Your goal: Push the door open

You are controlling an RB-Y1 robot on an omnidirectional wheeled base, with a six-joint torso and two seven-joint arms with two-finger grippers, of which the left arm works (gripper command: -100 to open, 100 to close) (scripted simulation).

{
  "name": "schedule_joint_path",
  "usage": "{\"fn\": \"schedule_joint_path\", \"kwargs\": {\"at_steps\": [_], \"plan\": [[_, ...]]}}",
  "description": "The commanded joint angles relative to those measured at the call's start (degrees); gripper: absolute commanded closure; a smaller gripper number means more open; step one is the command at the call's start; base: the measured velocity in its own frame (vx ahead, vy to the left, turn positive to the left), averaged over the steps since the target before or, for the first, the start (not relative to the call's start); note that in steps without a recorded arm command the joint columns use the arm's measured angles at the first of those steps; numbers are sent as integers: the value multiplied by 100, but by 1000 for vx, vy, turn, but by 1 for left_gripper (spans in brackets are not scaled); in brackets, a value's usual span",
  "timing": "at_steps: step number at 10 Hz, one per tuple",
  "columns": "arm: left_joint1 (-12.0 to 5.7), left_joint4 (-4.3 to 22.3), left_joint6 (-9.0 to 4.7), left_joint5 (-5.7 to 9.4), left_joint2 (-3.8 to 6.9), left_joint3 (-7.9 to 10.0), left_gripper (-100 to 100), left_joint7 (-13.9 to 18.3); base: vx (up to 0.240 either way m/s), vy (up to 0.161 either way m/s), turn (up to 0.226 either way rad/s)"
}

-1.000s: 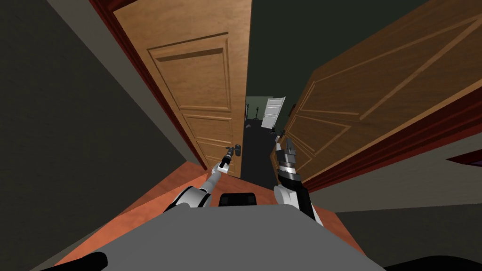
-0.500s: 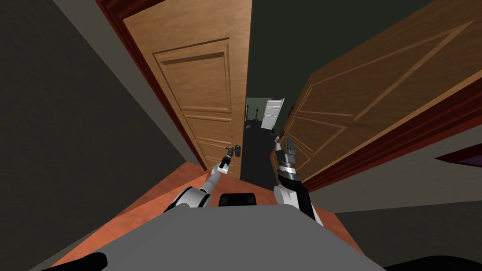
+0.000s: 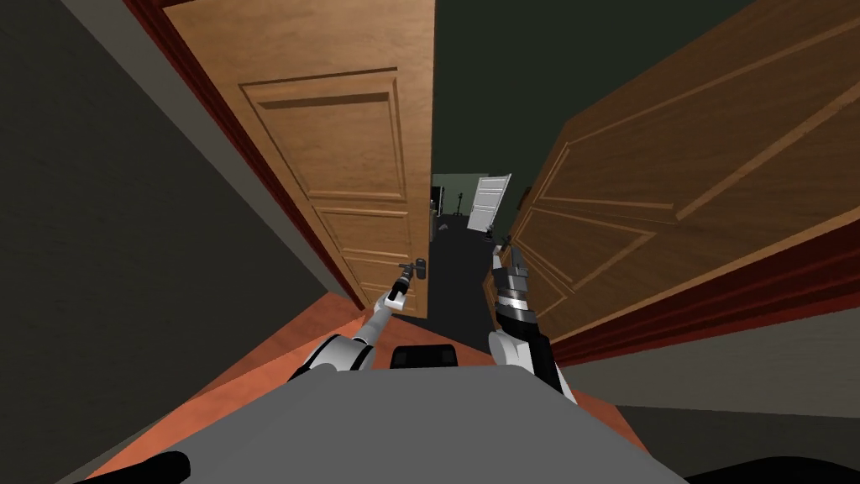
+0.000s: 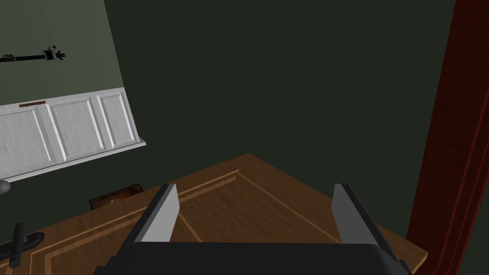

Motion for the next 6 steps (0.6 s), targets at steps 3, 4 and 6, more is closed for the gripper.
{"fn": "schedule_joint_path", "kwargs": {"at_steps": [3, 4, 6], "plan": [[-25, -17, 7, 61, 168, 213, 100, -49, 146, -120, 49], [-23, -14, 7, 85, 206, 300, 100, -78, 127, -116, 43], [-19, -9, 7, 123, 260, 436, 100, -123, 109, -91, 39]]}}
